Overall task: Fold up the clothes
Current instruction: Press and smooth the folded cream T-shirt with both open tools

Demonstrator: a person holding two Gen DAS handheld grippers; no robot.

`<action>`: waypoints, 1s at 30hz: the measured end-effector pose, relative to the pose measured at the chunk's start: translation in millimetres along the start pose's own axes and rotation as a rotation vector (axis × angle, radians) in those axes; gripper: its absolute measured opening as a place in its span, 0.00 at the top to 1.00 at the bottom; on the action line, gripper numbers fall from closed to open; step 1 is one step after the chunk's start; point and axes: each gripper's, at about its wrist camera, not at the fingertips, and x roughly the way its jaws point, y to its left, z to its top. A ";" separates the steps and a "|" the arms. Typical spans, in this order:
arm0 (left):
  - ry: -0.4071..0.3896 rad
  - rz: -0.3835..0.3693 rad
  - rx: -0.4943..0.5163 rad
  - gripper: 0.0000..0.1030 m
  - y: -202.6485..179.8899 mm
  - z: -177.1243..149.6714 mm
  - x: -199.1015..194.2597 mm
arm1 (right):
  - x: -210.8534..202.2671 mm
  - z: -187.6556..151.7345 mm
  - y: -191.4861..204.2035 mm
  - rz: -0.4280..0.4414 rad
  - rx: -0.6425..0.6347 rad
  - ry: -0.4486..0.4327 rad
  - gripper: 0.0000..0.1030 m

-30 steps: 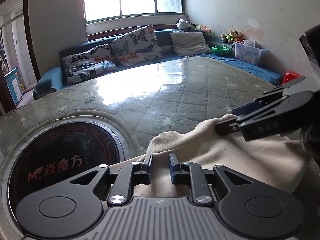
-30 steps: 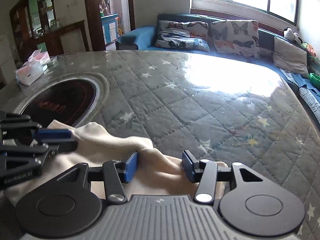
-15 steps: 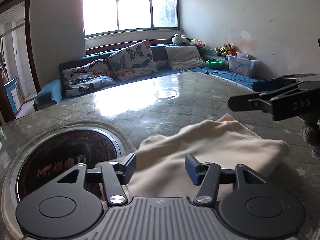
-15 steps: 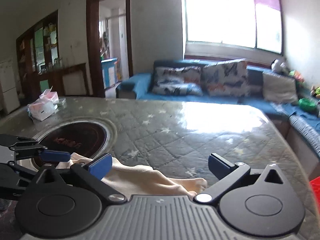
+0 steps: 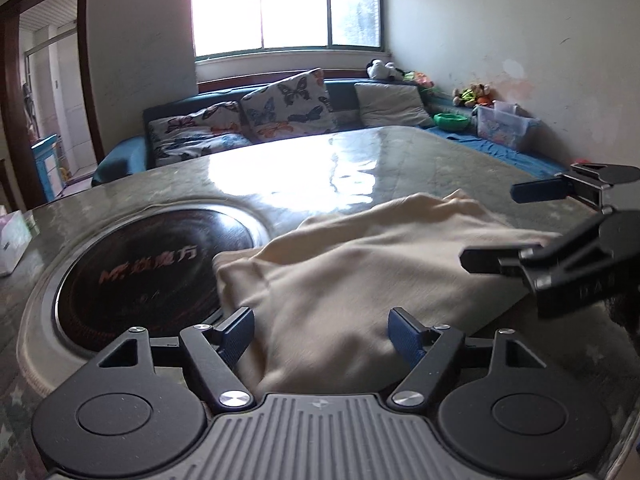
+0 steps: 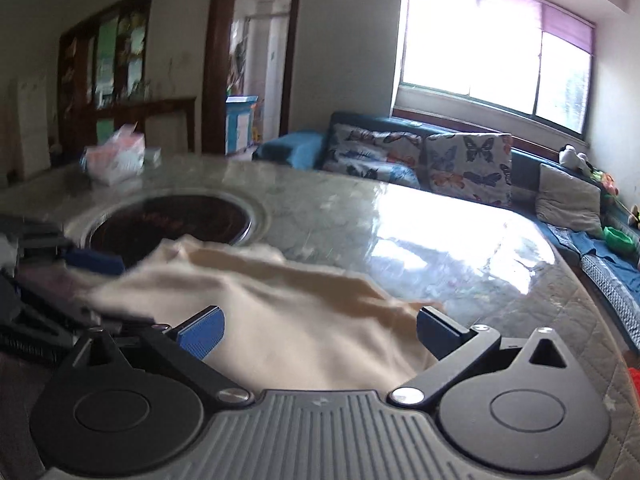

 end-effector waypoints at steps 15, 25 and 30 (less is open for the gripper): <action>0.016 0.009 -0.013 0.25 8.9 -7.5 -2.3 | -16.6 -34.1 -32.8 -0.128 0.083 0.054 0.00; -0.045 0.002 -0.011 0.27 8.4 13.4 -17.0 | -24.1 -30.8 -43.9 -0.183 0.065 0.062 0.00; -0.026 0.025 -0.031 0.35 11.4 20.8 1.9 | -20.2 -30.2 -48.3 -0.193 0.068 0.077 0.00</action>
